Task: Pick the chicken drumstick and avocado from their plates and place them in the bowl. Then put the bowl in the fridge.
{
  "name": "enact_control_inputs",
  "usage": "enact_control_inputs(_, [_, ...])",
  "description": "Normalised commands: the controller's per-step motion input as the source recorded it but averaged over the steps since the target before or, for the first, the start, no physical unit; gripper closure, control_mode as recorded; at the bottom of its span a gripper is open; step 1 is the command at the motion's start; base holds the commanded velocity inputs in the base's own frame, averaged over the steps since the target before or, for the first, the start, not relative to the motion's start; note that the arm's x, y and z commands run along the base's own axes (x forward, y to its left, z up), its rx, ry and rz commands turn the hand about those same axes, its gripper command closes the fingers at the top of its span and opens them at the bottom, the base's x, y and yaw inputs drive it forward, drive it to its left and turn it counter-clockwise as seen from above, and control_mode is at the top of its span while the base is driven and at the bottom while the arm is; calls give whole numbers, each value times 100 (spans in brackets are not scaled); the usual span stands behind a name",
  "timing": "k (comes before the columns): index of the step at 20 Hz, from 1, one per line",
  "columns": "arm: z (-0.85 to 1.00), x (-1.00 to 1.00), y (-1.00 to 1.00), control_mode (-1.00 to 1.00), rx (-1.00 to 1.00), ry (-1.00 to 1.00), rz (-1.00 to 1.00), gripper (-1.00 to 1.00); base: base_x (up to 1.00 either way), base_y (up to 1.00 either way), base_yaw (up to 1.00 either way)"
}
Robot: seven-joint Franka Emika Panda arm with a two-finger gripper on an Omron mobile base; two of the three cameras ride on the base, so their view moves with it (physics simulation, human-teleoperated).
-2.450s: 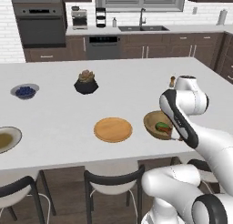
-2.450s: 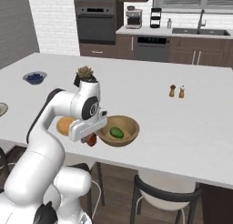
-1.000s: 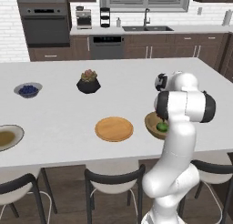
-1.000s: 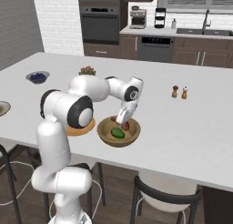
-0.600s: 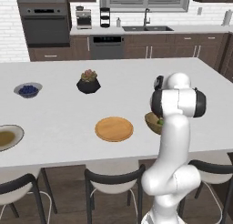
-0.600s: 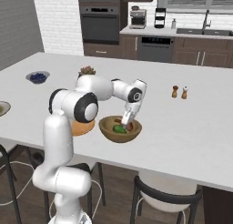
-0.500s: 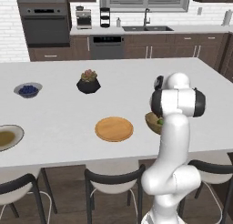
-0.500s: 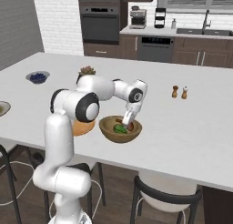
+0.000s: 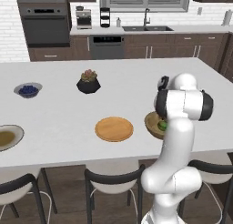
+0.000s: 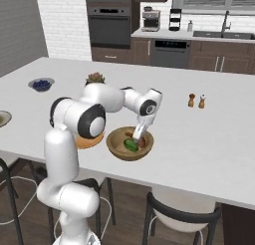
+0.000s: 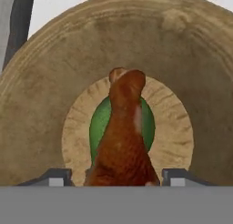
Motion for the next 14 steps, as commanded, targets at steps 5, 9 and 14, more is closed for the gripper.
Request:
enact_control_inputs(5, [0,-23,26,-100,0,-31,-5,-100,0,0,0])
enact_control_inputs(9, [46,-13,0,-100,0,-8,-16,-100,0,0,0])
enact_control_inputs(14, [86,-25,-1,-100,2,0,-26,-100,0,0,0])
